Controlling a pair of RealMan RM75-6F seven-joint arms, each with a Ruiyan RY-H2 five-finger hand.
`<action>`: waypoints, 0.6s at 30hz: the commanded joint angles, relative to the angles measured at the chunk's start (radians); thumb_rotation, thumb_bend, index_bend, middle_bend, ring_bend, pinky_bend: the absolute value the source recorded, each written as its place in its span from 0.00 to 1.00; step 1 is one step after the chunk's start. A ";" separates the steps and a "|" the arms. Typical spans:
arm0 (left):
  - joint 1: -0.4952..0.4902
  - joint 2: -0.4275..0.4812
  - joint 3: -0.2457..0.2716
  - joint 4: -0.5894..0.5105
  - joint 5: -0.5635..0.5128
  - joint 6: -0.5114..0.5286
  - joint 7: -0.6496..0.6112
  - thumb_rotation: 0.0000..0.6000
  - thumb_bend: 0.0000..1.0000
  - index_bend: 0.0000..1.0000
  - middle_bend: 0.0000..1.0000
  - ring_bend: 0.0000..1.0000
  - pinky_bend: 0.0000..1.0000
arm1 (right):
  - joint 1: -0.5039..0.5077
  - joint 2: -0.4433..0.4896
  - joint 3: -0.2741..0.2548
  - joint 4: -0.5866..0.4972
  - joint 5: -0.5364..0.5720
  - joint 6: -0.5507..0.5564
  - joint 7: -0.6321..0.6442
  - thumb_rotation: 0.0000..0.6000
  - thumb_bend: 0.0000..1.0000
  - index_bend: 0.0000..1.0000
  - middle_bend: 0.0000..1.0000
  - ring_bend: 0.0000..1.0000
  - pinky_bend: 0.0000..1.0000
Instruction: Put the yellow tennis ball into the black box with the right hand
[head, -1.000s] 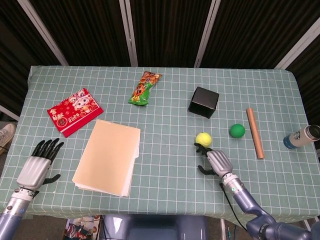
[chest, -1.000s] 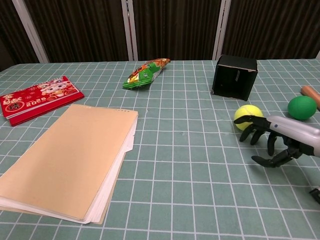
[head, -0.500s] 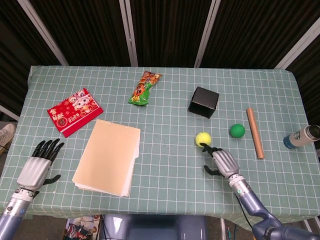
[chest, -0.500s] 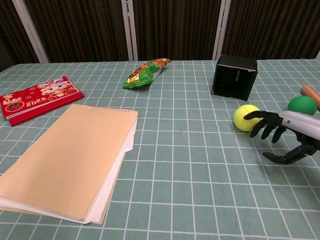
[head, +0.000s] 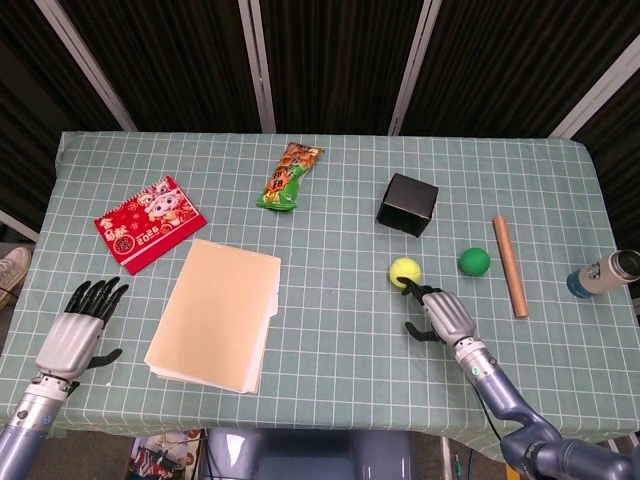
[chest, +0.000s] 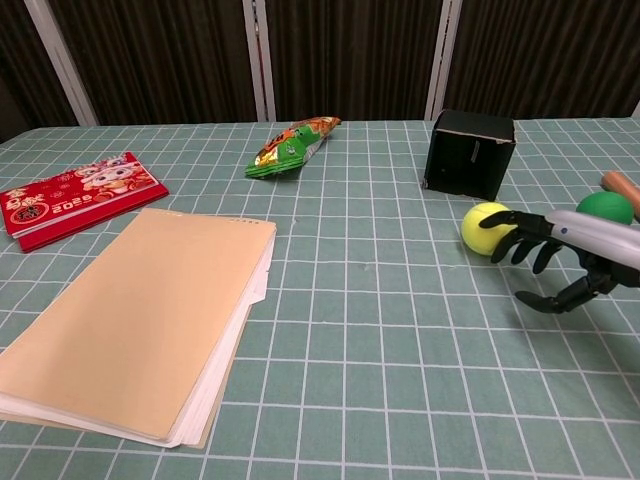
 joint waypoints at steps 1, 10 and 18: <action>-0.001 -0.002 -0.001 0.002 0.001 0.001 -0.001 1.00 0.11 0.00 0.00 0.03 0.00 | 0.008 -0.002 0.002 0.013 0.001 -0.010 0.011 1.00 0.42 0.11 0.27 0.26 0.30; -0.002 -0.008 -0.001 0.004 -0.003 -0.003 0.005 1.00 0.10 0.00 0.00 0.03 0.00 | 0.025 0.000 0.007 0.044 -0.009 -0.014 0.062 1.00 0.42 0.11 0.24 0.21 0.25; -0.004 -0.010 -0.002 0.005 -0.007 -0.006 0.007 1.00 0.10 0.00 0.00 0.03 0.00 | 0.037 -0.001 0.017 0.048 -0.008 -0.012 0.092 1.00 0.42 0.10 0.20 0.19 0.25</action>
